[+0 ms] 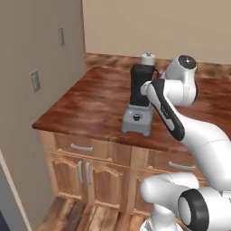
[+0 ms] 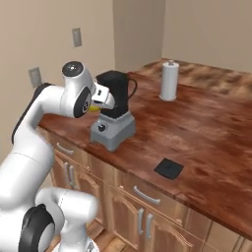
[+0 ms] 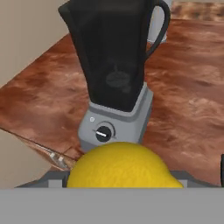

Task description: Grab the lemon and onion from the fridge, place them in the blender, close the lid, and turn on the blender to create a marinade.

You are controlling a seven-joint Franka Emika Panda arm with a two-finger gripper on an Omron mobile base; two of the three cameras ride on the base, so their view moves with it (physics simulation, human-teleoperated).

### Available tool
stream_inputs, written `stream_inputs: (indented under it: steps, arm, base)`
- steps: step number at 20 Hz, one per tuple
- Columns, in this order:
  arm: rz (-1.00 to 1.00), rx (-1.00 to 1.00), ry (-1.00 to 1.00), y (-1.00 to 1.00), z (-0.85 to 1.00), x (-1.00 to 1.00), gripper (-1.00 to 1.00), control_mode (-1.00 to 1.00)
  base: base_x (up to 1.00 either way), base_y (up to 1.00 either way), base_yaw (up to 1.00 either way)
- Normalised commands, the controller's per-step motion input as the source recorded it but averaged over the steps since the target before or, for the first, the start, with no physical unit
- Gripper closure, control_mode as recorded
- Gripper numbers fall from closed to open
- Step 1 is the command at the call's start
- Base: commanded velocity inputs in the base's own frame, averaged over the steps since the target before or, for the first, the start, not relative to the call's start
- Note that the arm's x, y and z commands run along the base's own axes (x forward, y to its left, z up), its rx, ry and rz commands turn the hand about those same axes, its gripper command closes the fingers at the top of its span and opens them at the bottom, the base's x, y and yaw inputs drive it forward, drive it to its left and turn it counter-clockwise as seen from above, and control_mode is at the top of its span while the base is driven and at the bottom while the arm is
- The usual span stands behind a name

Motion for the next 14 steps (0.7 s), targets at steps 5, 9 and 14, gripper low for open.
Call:
stream_inputs:
  steps: [5,9,14]
  arm:
    - [0.0,0.0,0.0,0.0,0.0,0.0,1.0,1.0]
    - [0.0,0.0,0.0,0.0,0.0,0.0,1.0,1.0]
    - [0.0,0.0,0.0,0.0,0.0,0.0,1.0,1.0]
  base:
    - [0.44,0.3,-0.38]
    - [0.43,0.27,-0.32]
    - [0.5,0.36,-0.27]
